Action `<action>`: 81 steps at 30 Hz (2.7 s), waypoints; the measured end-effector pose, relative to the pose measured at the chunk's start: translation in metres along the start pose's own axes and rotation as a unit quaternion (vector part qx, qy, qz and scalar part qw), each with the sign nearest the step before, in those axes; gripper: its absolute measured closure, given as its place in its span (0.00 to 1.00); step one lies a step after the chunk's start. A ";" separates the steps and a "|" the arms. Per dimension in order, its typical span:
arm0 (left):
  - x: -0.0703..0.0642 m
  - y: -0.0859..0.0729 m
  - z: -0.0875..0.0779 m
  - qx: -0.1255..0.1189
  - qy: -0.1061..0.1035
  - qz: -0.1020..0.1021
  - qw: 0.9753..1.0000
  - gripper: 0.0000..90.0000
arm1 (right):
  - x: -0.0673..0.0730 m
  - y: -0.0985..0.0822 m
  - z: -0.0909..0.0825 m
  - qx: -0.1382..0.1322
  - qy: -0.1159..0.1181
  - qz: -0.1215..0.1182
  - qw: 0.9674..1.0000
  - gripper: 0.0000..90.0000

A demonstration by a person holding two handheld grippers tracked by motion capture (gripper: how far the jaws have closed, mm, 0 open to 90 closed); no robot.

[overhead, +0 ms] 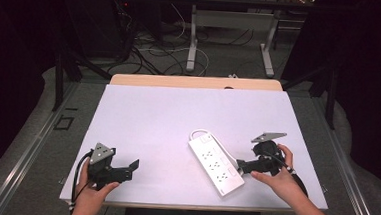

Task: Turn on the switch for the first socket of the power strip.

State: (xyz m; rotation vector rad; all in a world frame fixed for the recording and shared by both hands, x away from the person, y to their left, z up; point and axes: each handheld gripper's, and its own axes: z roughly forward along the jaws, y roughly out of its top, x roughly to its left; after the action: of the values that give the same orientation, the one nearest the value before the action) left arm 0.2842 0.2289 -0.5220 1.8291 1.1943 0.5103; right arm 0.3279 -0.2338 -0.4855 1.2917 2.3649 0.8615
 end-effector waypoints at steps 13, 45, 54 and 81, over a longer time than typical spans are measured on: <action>0.000 0.000 0.000 0.001 0.001 0.001 1.000 0.05 | 0.010 0.008 0.004 0.047 -0.003 -0.041 0.998 0.24; 0.001 0.000 0.001 0.003 -0.003 0.000 1.000 0.06 | 0.015 0.036 0.020 0.104 0.006 -0.068 0.992 0.38; 0.001 -0.001 0.001 0.002 -0.004 -0.005 1.000 0.06 | 0.012 0.044 0.030 0.098 0.009 -0.045 0.994 0.37; 0.002 -0.001 0.002 0.002 -0.005 -0.008 1.000 0.07 | 0.026 0.053 0.061 0.110 0.044 0.032 0.992 0.53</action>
State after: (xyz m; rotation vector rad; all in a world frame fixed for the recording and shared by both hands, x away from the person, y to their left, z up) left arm 0.2862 0.2297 -0.5243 1.8232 1.2021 0.4887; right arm 0.3805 -0.1682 -0.4984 1.4487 2.5594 0.7035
